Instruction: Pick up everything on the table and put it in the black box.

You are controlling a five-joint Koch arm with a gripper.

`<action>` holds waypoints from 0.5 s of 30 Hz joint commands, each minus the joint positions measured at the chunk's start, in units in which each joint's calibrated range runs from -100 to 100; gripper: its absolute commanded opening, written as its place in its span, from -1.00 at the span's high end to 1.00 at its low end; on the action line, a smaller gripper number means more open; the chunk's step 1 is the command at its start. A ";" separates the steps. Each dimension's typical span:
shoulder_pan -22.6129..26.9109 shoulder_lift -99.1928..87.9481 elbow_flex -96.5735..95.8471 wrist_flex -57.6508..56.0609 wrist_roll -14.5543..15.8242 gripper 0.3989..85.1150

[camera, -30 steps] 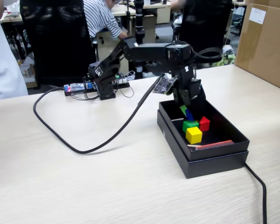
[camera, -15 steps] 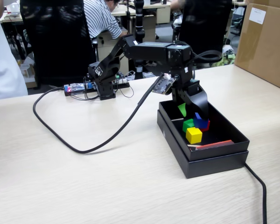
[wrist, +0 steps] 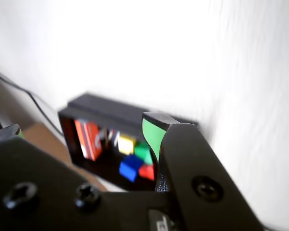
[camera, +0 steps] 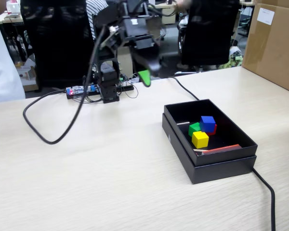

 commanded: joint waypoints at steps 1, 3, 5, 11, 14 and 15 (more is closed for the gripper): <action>-3.42 -12.44 -9.21 14.16 -1.56 -0.15; -4.10 -19.21 -19.46 17.61 -1.51 -0.16; -4.54 -25.52 -28.52 20.55 -1.47 -0.17; -4.49 -43.08 -54.54 32.30 -1.47 -0.22; -4.59 -47.21 -63.16 38.18 -1.81 -0.22; -4.69 -47.78 -66.06 40.68 -2.10 -0.22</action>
